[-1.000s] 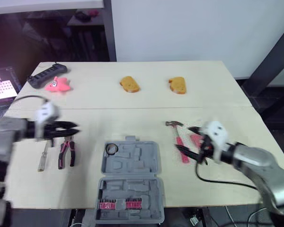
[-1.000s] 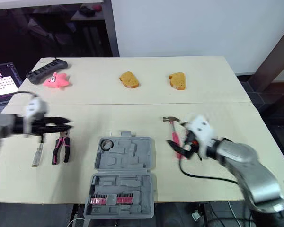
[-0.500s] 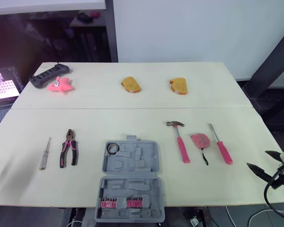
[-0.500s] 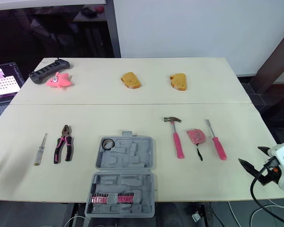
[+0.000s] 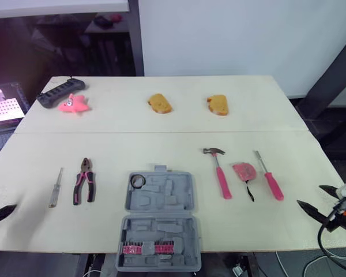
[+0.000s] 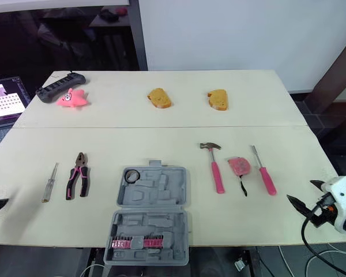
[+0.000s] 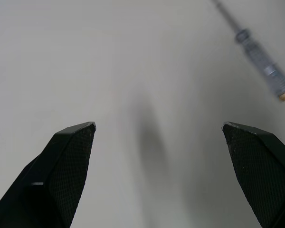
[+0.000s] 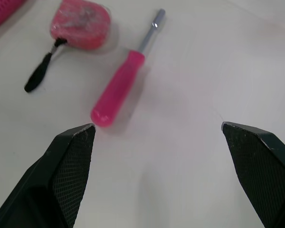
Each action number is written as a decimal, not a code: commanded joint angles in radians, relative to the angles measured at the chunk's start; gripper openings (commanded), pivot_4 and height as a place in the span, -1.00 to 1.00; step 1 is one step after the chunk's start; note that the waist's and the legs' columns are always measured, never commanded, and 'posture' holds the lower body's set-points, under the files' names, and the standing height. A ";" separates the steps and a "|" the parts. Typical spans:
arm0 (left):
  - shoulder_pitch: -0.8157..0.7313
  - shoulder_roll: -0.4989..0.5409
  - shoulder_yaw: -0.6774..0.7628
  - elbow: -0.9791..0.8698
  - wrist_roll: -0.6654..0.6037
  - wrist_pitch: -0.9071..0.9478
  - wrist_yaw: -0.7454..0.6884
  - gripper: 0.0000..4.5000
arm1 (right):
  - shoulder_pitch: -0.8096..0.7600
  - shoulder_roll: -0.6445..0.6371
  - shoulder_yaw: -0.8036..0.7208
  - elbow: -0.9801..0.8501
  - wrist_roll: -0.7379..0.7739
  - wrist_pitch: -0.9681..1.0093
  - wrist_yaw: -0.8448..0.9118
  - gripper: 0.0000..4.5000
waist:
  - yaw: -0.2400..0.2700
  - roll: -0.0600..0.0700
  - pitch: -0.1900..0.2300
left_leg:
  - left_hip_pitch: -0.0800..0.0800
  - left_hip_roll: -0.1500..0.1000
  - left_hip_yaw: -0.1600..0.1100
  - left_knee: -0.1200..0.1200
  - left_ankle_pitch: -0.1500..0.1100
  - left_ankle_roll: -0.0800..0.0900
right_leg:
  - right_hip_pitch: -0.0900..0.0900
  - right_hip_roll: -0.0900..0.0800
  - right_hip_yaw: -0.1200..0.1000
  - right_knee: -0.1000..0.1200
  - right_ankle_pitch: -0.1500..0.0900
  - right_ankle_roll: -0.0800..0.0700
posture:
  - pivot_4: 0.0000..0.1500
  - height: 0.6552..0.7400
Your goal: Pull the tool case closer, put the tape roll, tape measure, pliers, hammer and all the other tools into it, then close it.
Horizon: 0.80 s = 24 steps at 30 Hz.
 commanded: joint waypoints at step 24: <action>0.234 -0.255 -0.157 -1.428 -0.370 0.423 -0.112 0.99 | -0.262 0.446 0.392 -0.530 -0.071 0.740 -0.764 1.00 | 0.009 -0.001 -0.001 | -0.001 0.000 0.000 0.001 0.000 -0.001 | 0.000 0.000 0.001 -0.001 -0.001 -0.002 | 1.00 1.00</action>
